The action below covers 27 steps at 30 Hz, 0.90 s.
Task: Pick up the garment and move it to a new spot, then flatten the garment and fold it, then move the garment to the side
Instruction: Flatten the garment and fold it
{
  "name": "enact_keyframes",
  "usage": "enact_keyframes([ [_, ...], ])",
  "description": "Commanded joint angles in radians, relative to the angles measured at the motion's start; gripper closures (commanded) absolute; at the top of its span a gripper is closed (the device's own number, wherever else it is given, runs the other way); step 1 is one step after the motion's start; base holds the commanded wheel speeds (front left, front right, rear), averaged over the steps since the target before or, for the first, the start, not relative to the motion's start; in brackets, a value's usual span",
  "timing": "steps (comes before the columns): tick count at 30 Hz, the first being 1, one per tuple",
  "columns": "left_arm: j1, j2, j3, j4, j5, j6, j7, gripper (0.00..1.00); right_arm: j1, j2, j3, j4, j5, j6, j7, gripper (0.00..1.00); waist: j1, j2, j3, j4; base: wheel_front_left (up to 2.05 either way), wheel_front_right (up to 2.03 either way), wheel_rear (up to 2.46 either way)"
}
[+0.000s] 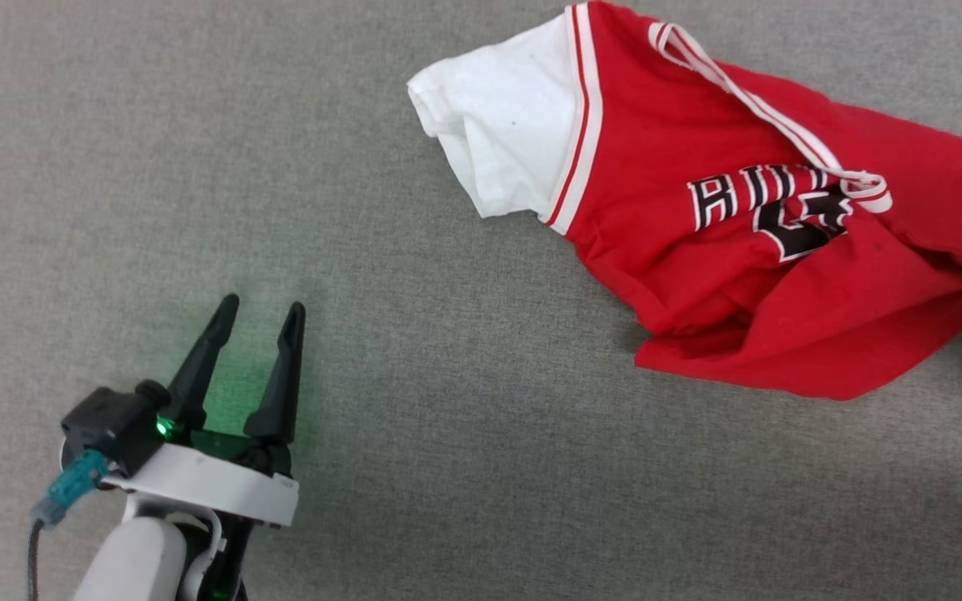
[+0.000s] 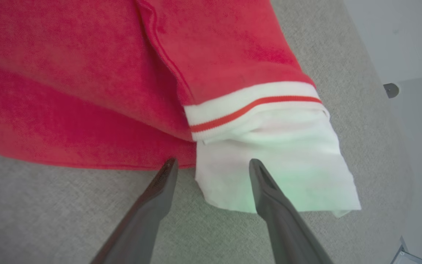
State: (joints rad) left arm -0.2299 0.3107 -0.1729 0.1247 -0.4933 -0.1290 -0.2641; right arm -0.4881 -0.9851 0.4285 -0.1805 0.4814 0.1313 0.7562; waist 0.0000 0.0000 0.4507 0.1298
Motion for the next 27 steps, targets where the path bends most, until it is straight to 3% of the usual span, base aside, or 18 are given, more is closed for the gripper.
enact_keyframes([
  [1, -0.017, 0.004, 0.002, -0.004, -0.008, -0.003, 0.001, 0.00, -0.018, 0.009, 0.021, 0.010, -0.020, -0.001, -0.007, 0.00, 0.0000, 0.0000, 0.028, 0.011, 0.00, 0.00, 0.00],
  [3, -0.022, 0.006, 0.001, -0.006, -0.010, -0.003, 0.001, 0.00, -0.033, 0.017, 0.035, 0.025, -0.031, -0.001, -0.010, 0.00, 0.0000, 0.0000, 0.038, 0.013, 0.00, 0.00, 0.00],
  [4, -0.025, 0.007, 0.001, -0.006, -0.012, -0.003, 0.001, 0.00, -0.033, 0.020, 0.045, 0.032, -0.034, -0.001, -0.009, 0.26, 0.0000, 0.0000, 0.042, 0.013, 0.00, 0.00, 0.00],
  [6, -0.030, 0.009, 0.001, -0.005, -0.015, -0.003, 0.001, 0.00, -0.037, 0.030, 0.056, 0.047, -0.037, -0.001, -0.011, 0.93, 0.0000, 0.0000, 0.047, 0.013, 0.00, 0.00, 0.00],
  [7, -0.032, 0.010, 0.001, -0.005, -0.016, -0.003, 0.001, 0.00, -0.042, 0.037, 0.052, 0.053, -0.039, -0.001, -0.015, 1.00, 0.0000, 0.0000, 0.048, 0.012, 0.00, 0.00, 0.00],
  [14, -0.020, 0.012, 0.008, 0.003, -0.013, -0.003, 0.001, 0.00, -0.036, 0.079, -0.051, 0.061, -0.046, -0.001, -0.048, 1.00, 0.0000, 0.0000, 0.038, -0.002, 0.00, 0.00, 0.00],
  [23, -0.019, 0.015, 0.011, -0.001, -0.011, -0.003, 0.001, 0.00, -0.015, 0.076, -0.158, -0.013, -0.029, -0.001, -0.008, 1.00, 0.0000, 0.0000, 0.033, -0.015, 0.00, 0.00, 0.00],
  [27, -0.019, 0.014, 0.009, -0.003, -0.011, -0.003, 0.001, 0.00, -0.037, 0.154, -0.259, -0.001, -0.030, -0.001, -0.008, 1.00, 0.0000, 0.0000, 0.035, -0.019, 0.00, 0.00, 0.00],
])
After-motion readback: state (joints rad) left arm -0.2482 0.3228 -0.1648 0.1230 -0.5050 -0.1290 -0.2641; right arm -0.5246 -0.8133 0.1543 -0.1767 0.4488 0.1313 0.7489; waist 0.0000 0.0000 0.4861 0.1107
